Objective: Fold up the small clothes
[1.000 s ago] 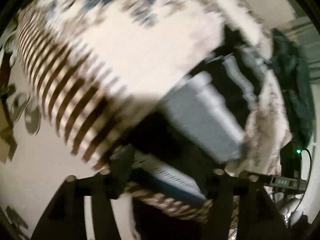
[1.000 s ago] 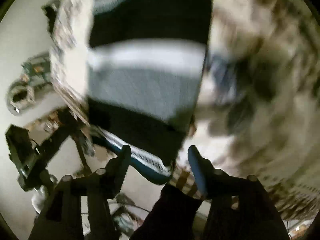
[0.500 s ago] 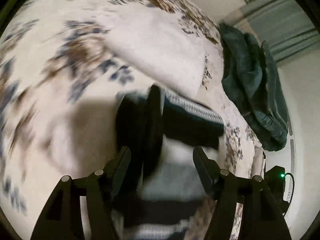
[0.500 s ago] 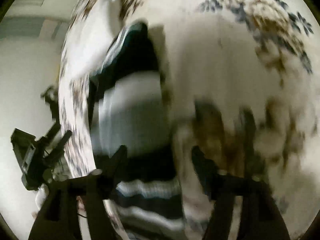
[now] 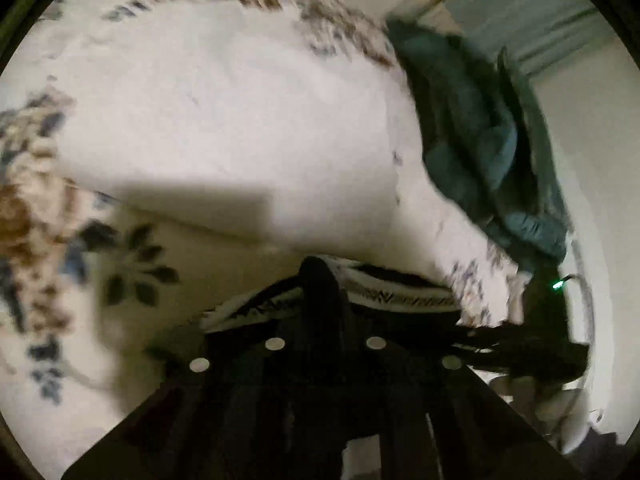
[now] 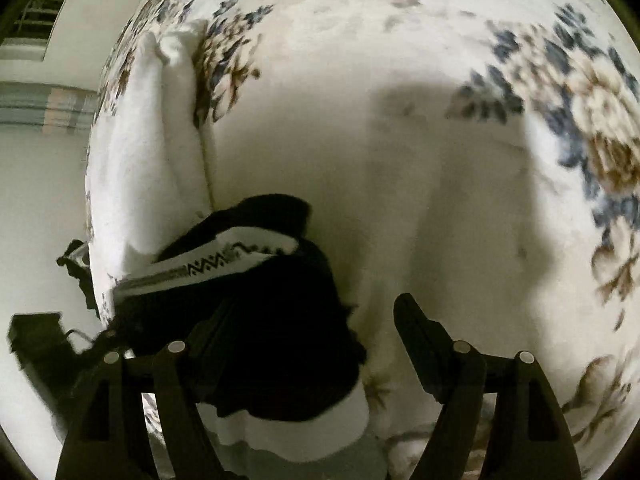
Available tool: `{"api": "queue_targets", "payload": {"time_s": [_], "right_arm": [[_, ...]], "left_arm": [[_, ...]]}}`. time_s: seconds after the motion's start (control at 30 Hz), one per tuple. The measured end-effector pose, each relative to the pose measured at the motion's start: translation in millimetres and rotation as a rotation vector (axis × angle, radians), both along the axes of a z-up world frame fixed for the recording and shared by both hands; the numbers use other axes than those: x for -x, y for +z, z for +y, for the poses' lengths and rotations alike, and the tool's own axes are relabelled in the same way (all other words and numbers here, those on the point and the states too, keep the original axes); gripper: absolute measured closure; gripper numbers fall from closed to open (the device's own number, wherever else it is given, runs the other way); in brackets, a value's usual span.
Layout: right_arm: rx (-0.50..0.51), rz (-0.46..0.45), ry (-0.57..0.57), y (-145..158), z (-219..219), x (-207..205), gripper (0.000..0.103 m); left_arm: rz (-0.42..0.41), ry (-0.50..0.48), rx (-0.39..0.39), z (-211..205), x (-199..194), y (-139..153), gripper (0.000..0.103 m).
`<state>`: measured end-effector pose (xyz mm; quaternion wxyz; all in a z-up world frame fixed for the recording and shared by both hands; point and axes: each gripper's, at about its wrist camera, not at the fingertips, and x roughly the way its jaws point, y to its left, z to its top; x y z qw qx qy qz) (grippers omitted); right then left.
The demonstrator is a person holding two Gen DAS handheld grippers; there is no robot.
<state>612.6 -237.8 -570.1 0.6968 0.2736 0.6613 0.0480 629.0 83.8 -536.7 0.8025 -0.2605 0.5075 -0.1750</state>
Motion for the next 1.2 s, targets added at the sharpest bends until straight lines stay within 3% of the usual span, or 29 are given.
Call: {"api": "queue_targets", "payload": {"time_s": [0.13, 0.33, 0.4, 0.53, 0.7, 0.87, 0.97, 1.03, 1.2], "right_arm": [[0.025, -0.005, 0.039, 0, 15, -8, 0.024], [0.067, 0.027, 0.056, -6, 29, -18, 0.024], [0.084, 0.033, 0.059, -5, 31, -15, 0.024], [0.047, 0.047, 0.045, 10, 22, 15, 0.024], [-0.007, 0.075, 0.073, 32, 9, 95, 0.024], [-0.041, 0.157, 0.125, 35, 8, 199, 0.024], [-0.068, 0.231, 0.143, 22, 10, 267, 0.024], [-0.103, 0.291, 0.136, 7, 13, 316, 0.024], [-0.12, 0.374, 0.133, -28, 28, 392, 0.024]], "left_arm": [[-0.013, 0.066, 0.047, 37, 5, 17, 0.096], [0.132, 0.064, 0.024, 50, -11, -43, 0.095], [0.216, 0.066, 0.088, 54, -17, -63, 0.088], [0.193, 0.088, 0.195, 64, 0, -49, 0.046], [0.153, 0.083, 0.193, 78, 70, -10, 0.042], [0.191, 0.03, 0.054, 69, 189, 24, 0.041], [0.27, 0.021, -0.011, 64, 262, 20, 0.038], [0.33, 0.023, -0.012, 64, 301, 8, 0.038], [0.45, 0.064, -0.046, 44, 386, -35, 0.038]]}}
